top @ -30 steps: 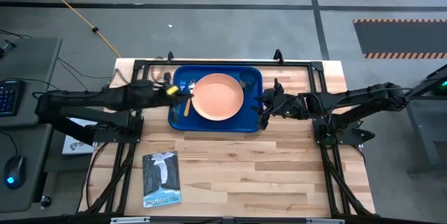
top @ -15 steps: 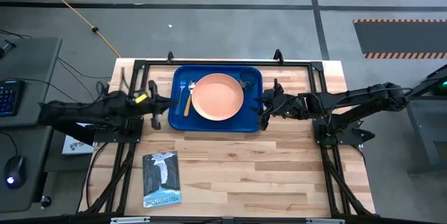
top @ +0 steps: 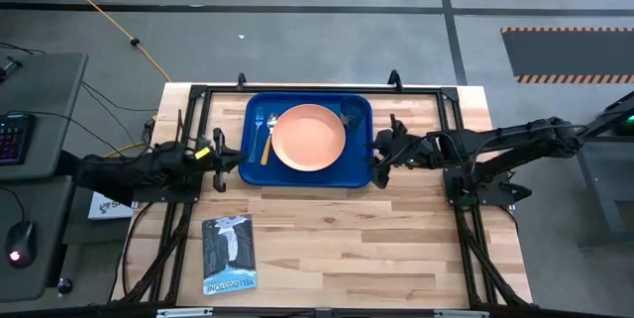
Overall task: Pick and place plate/cup/fork/spoon on tray
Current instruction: Return to Home Position
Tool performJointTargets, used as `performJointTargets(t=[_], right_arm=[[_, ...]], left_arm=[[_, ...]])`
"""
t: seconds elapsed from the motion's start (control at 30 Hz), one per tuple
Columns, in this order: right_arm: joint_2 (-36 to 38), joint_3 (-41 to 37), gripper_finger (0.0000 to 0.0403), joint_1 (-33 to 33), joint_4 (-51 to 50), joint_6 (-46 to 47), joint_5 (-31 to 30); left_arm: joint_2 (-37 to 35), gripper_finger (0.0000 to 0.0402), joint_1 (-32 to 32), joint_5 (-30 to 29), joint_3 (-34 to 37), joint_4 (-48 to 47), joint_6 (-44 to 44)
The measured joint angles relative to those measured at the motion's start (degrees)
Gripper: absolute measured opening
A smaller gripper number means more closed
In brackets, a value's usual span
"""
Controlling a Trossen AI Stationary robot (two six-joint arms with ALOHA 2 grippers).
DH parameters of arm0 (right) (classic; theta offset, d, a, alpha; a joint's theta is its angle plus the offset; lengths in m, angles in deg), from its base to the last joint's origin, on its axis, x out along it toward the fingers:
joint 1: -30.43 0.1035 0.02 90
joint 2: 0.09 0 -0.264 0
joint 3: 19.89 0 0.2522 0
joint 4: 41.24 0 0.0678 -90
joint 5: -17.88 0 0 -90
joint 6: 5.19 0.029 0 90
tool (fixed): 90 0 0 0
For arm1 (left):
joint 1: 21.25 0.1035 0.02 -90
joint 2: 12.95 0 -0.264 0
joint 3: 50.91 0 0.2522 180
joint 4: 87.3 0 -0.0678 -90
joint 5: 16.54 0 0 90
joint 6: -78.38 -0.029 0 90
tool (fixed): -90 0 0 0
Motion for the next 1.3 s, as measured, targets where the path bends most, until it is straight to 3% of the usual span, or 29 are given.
performJointTargets(t=[0.17,0.33,0.43,0.53,0.63,0.83,1.07,1.3], right_arm=[[2.2,-0.2,0.0172,1.4,-4.9,1.3,-1.5],[8.4,-7.0,0.0163,2.4,-5.3,4.5,-2.2],[15.8,-13.5,0.0128,2.5,-5.7,9.6,-1.6],[24.9,-19.4,0.0063,2.5,-5.0,13.1,-1.3],[33.9,-25.4,0.0011,2.5,0.6,12.1,-1.2],[45.7,-40.6,0.0003,1.4,23.0,-0.3,2.8],[48.1,-49.6,0.0001,-4.7,35.4,-2.5,15.4],[48.0,-53.5,0.0,-7.4,41.4,-7.7,19.7]], left_arm=[[-0.1,0.0,0.0,2.4,-0.1,0.7,-1.0],[0.0,0.0,0.0,1.1,-0.1,1.4,-2.5],[0.1,0.0,0.0,0.9,-0.1,1.4,-2.6],[0.1,0.0,0.0,1.0,-0.1,1.3,-1.6],[0.1,0.0,0.0,1.1,-0.1,0.9,-1.6],[0.1,0.0,0.0,0.9,-0.1,0.8,-1.6],[0.1,0.0,0.0,0.9,-0.1,0.7,-1.6],[0.1,0.0,0.0,0.9,-0.1,0.7,-1.6]])
